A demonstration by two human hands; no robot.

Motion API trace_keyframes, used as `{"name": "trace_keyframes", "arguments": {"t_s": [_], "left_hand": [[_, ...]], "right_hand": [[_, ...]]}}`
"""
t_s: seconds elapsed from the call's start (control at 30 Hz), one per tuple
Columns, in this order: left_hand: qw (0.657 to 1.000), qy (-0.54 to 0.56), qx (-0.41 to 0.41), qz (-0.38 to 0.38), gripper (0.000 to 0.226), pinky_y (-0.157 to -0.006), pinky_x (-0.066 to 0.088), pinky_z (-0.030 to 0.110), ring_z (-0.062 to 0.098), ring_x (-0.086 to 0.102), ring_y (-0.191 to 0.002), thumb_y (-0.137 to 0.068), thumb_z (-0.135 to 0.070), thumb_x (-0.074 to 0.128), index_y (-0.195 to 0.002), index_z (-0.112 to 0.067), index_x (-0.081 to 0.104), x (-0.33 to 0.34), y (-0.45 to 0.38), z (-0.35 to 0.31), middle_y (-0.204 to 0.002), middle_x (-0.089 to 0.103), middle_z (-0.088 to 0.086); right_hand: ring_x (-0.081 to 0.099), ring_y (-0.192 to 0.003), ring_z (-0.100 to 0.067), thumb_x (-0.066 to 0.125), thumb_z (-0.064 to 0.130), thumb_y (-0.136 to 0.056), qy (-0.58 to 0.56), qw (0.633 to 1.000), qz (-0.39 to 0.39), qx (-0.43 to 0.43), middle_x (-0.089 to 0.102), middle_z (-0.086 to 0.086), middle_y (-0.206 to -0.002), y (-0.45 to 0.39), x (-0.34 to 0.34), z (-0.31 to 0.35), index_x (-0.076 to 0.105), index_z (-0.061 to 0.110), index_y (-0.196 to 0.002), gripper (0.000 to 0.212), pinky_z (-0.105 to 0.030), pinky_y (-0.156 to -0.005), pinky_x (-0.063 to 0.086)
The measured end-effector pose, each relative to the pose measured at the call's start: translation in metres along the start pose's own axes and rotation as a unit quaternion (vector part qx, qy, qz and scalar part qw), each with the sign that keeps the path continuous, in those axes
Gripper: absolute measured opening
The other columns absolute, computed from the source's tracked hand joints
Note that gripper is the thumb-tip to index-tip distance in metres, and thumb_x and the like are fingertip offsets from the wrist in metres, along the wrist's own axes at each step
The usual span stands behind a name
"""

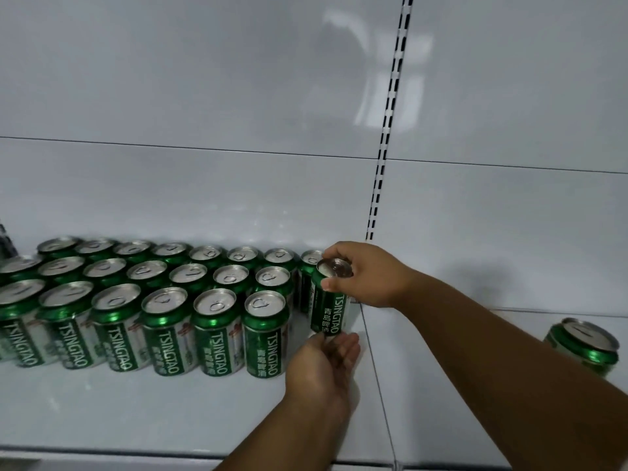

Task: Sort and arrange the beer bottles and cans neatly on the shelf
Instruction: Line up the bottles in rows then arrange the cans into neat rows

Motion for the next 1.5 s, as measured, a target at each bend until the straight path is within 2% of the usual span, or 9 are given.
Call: {"name": "trace_keyframes", "arguments": {"t_s": [0.2,0.43,0.6,0.73,0.87,0.97,1.2,1.4,1.5], "left_hand": [[0.997,-0.02,0.038,-0.061,0.039,-0.071,0.056,0.034,0.031,0.067,-0.1,-0.097,0.001,0.048,-0.136,-0.002,0.05,-0.014,-0.003,-0.006,-0.122,0.063,0.023],[0.996,-0.007,0.045,-0.079,0.039,-0.083,0.056,0.034,0.026,0.065,-0.097,-0.095,0.003,0.047,-0.133,-0.001,0.052,-0.014,-0.006,-0.005,-0.116,0.066,0.02],[0.997,-0.009,0.054,-0.063,0.041,-0.089,0.053,0.032,0.022,0.062,-0.11,-0.092,0.004,0.051,-0.132,-0.005,0.055,-0.012,0.003,-0.003,-0.126,0.062,0.014],[0.994,-0.064,0.085,-0.04,0.034,-0.103,0.047,0.035,0.018,0.063,-0.107,-0.099,-0.002,0.044,-0.131,-0.009,0.052,-0.005,0.015,-0.005,-0.115,0.065,0.01],[0.985,-0.133,0.113,0.008,0.027,-0.101,0.045,0.032,0.014,0.063,-0.101,-0.102,-0.007,0.042,-0.126,-0.016,0.05,0.011,0.028,0.005,-0.105,0.064,0.001],[0.945,-0.272,0.169,0.068,0.027,-0.098,0.044,0.028,0.01,0.062,-0.108,-0.101,-0.012,0.05,-0.125,-0.024,0.052,0.026,0.034,0.03,-0.114,0.065,-0.004],[0.782,-0.523,0.298,0.162,0.047,-0.102,0.041,0.02,0.001,0.053,-0.119,-0.096,-0.002,0.041,-0.137,-0.025,0.047,0.069,0.052,0.1,-0.13,0.056,-0.011],[0.713,-0.587,0.305,0.233,0.04,-0.094,0.04,0.01,-0.001,0.053,-0.116,-0.097,-0.012,0.05,-0.134,-0.029,0.048,0.116,0.058,0.167,-0.131,0.055,-0.012],[0.704,-0.603,0.313,0.209,0.041,-0.101,0.045,0.024,0.003,0.053,-0.117,-0.098,-0.02,0.054,-0.138,-0.027,0.046,0.128,0.055,0.191,-0.135,0.051,-0.011]], "right_hand": [[0.057,-0.108,-0.007,0.075,0.032,-0.084,0.047,0.999,0.021,-0.007,0.059,0.012,-0.122,-0.003,0.02,0.012,0.057,0.029,-0.131,0.05,-0.022,-0.093,0.043],[0.056,-0.097,-0.005,0.074,0.021,-0.086,0.063,0.998,0.016,-0.024,0.058,0.013,-0.11,-0.003,0.024,0.018,0.062,0.027,-0.125,0.041,-0.011,-0.079,0.042],[0.057,-0.101,-0.012,0.073,0.02,-0.086,0.095,0.993,-0.004,-0.073,0.062,0.006,-0.112,-0.002,0.032,0.022,0.065,0.022,-0.115,0.03,-0.029,-0.091,0.048],[0.054,-0.104,-0.011,0.07,0.022,-0.088,0.074,0.994,-0.046,-0.063,0.059,0.005,-0.115,0.009,0.028,0.019,0.064,0.022,-0.114,0.027,-0.029,-0.093,0.045],[0.056,-0.1,-0.009,0.071,0.027,-0.087,0.071,0.994,-0.064,-0.048,0.063,0.004,-0.112,0.04,0.008,0.003,0.065,0.022,-0.114,0.028,-0.028,-0.09,0.048],[0.058,-0.094,-0.007,0.069,0.027,-0.089,0.074,0.994,-0.077,-0.026,0.066,0.007,-0.104,0.076,-0.018,-0.021,0.067,0.021,-0.107,0.02,-0.028,-0.087,0.051],[0.058,-0.084,0.006,0.066,0.029,-0.091,0.062,0.972,-0.212,0.079,0.062,0.019,-0.088,0.189,-0.068,-0.097,0.061,0.032,-0.091,0.005,-0.004,-0.07,0.043],[0.06,-0.074,0.0,0.068,0.024,-0.088,0.003,0.946,-0.286,0.151,0.064,0.013,-0.077,0.252,-0.081,-0.168,0.062,0.025,-0.08,0.01,-0.014,-0.066,0.045],[0.058,-0.07,-0.004,0.071,0.02,-0.085,-0.055,0.924,-0.337,0.171,0.061,0.01,-0.074,0.265,-0.086,-0.197,0.056,0.023,-0.081,0.016,-0.018,-0.063,0.044]]}}
Point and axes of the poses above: each hand's wrist, its own y-axis away from the middle knuckle, its own x-axis out of the palm, z = x × y, the point moved 3 cm from there along -y, towards the middle knuckle
